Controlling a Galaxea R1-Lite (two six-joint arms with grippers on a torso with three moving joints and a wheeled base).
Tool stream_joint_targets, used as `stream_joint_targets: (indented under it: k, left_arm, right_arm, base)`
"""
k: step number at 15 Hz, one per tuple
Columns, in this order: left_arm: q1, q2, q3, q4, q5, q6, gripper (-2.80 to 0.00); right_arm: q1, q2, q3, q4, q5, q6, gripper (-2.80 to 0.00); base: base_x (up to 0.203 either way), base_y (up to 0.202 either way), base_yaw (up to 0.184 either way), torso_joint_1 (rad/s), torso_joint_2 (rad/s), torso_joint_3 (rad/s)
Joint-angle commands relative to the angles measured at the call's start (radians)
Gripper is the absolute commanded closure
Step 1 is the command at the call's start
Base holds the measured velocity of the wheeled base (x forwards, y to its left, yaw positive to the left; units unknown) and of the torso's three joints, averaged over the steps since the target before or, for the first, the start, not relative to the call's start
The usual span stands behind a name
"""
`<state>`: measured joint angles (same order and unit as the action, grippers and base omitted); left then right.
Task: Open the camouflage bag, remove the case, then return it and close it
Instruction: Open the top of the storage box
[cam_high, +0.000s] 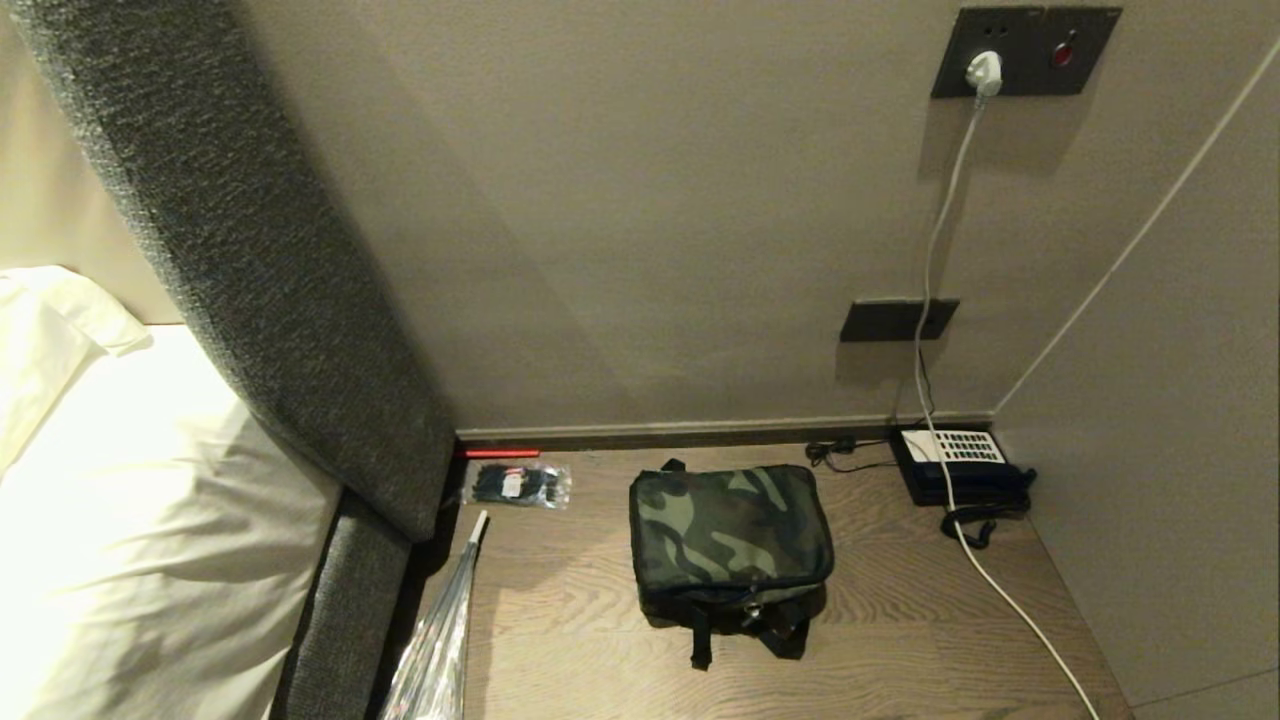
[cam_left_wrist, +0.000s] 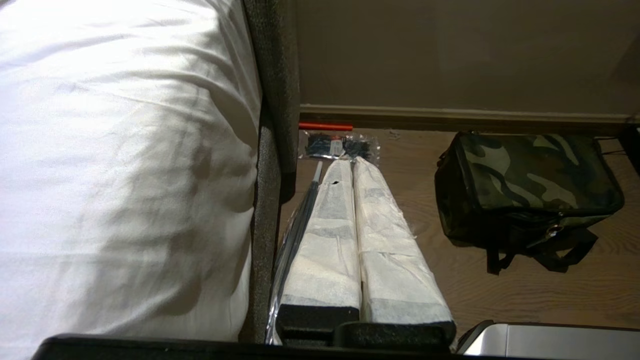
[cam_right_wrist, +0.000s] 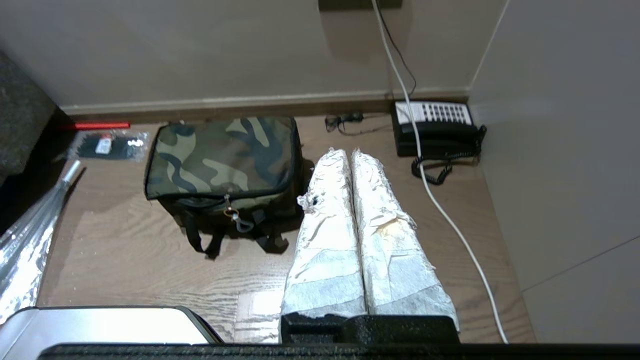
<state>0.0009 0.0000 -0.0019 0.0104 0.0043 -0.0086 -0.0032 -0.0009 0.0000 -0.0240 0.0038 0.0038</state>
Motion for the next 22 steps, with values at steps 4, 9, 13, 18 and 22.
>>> stream_joint_targets:
  k: [4,9,13,18,22]
  left_arm:
    - [0.001,0.000,0.001,0.000,0.001,-0.001,0.00]
    - [0.001,0.000,0.000,0.000,0.000,0.002,0.00]
    - [0.001,0.000,0.000,0.000,0.002,0.001,0.00]
    - [0.001,0.000,0.000,0.000,0.002,0.002,0.00]
    - [0.001,0.000,0.000,0.000,0.002,0.001,0.00]
  right_arm:
    - [0.000,-0.013,0.017,-0.001,0.001,0.001,0.00]
    - [0.000,-0.013,0.015,-0.001,0.001,0.001,0.00]
    - [0.000,-0.013,0.016,-0.001,0.001,0.000,0.00]
    - [0.000,-0.013,0.017,-0.001,0.001,0.001,0.00]
    - [0.000,-0.013,0.017,-0.001,0.001,-0.001,0.00]
  base:
    - [0.000,0.000,0.000,0.002,0.00,-0.197]
    - [0.000,0.000,0.000,0.004,0.00,-0.199]
    - [0.000,0.000,0.000,0.001,0.00,-0.200]
    - [0.000,0.000,0.000,0.001,0.00,-0.192]
    - [0.000,0.000,0.000,0.002,0.00,-0.197]
